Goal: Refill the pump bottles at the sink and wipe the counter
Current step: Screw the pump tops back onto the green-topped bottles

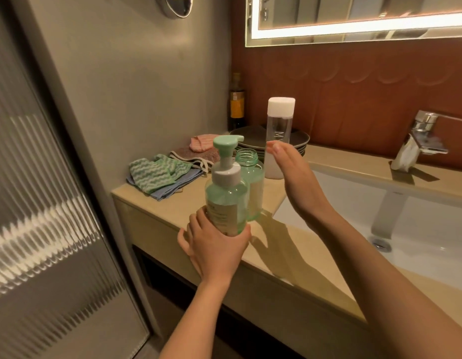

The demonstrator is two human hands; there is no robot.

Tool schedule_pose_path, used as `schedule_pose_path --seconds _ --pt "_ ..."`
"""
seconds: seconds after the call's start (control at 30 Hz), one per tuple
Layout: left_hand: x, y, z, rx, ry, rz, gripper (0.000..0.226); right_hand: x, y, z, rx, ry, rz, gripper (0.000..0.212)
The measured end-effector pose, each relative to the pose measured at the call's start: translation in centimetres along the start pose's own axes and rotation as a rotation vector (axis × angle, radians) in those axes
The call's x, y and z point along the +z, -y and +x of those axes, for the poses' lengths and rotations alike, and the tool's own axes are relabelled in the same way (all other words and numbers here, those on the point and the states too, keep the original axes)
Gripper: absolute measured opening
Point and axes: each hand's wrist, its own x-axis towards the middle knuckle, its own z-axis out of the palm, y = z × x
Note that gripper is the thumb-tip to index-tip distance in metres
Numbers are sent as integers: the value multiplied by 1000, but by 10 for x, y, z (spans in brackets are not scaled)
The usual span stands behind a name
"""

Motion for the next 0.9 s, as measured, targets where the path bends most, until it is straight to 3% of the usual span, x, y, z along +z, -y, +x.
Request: schedule_pose_path --seconds 0.3,0.53,0.9 --pt "-2 34 59 -41 177 49 99 14 -25 12 126 99 -81 70" --pt "5 46 94 -73 248 125 94 29 -41 20 114 157 -84 84" --pt "10 52 89 -117 350 221 114 35 -45 14 86 96 -186 80"
